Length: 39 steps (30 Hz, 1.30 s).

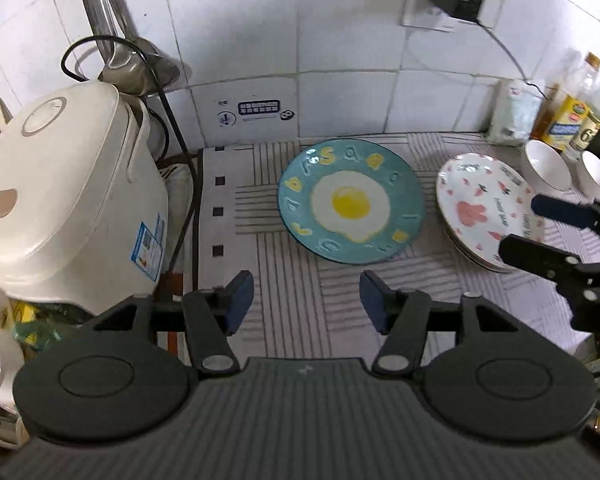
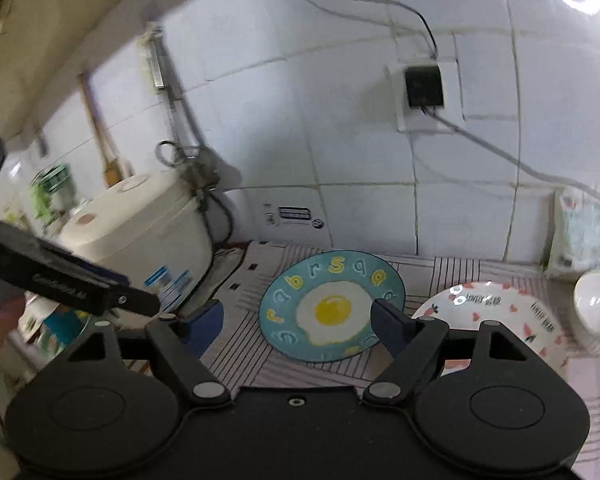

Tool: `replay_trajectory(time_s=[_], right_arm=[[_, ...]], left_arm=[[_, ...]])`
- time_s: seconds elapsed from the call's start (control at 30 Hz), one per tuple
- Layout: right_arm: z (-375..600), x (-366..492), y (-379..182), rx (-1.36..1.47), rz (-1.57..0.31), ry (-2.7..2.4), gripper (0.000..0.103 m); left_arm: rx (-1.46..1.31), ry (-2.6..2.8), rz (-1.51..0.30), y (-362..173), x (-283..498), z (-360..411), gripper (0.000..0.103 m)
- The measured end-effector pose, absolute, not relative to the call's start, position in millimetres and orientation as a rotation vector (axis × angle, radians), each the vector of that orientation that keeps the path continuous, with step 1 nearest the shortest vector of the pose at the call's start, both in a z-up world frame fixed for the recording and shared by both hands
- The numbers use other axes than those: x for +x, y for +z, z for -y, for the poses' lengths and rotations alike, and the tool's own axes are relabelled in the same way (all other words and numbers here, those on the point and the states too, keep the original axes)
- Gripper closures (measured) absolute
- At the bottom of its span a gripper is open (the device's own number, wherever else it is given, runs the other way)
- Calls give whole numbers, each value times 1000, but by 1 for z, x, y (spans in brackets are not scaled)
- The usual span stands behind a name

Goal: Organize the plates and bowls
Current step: 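Move both grippers to the teal egg plate and grip its rim, then lift the teal egg plate with both grippers onto the pink plate, open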

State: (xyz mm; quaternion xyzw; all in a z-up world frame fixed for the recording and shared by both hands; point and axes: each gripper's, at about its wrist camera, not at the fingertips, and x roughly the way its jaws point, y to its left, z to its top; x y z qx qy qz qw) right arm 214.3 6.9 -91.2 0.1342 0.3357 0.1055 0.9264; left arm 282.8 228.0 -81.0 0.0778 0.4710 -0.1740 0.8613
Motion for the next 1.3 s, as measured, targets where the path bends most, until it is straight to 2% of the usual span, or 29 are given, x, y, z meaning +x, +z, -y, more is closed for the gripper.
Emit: replay_trajectory(time_s=[0.2, 0.37, 0.57, 0.67, 0.73, 0.77, 0.8, 0.87, 0.93, 1.0, 1.3], right_arm=[[-13, 247, -143, 482, -761, 102, 19], [-15, 260, -185, 641, -838, 25, 19], [-20, 269, -220, 692, -839, -40, 21], [-21, 276, -235, 716, -829, -72, 32], [-23, 279, -243, 714, -812, -103, 40], [-24, 279, -245, 701, -790, -133, 45], [-27, 280, -246, 678, -766, -183, 50], [-33, 287, -249, 665, -777, -220, 60], [-36, 293, -251, 652, -787, -246, 62], [-35, 294, -255, 661, -794, -265, 82], [-34, 288, -255, 594, -794, -238, 80]], left_arm=[[133, -398, -988, -116, 326, -233, 29], [107, -424, -1036, -154, 369, -226, 28], [98, -426, -1097, -201, 409, -212, 28], [86, -417, -1128, -224, 422, -208, 29], [98, -409, -1136, -237, 427, -205, 35], [121, -418, -1145, -242, 428, -202, 49], [139, -425, -1146, -246, 430, -201, 57], [139, -450, -1131, -249, 429, -200, 63], [107, -475, -1136, -251, 429, -201, 72], [73, -495, -1138, -253, 429, -204, 80], [-64, -466, -1169, -262, 431, -210, 79]])
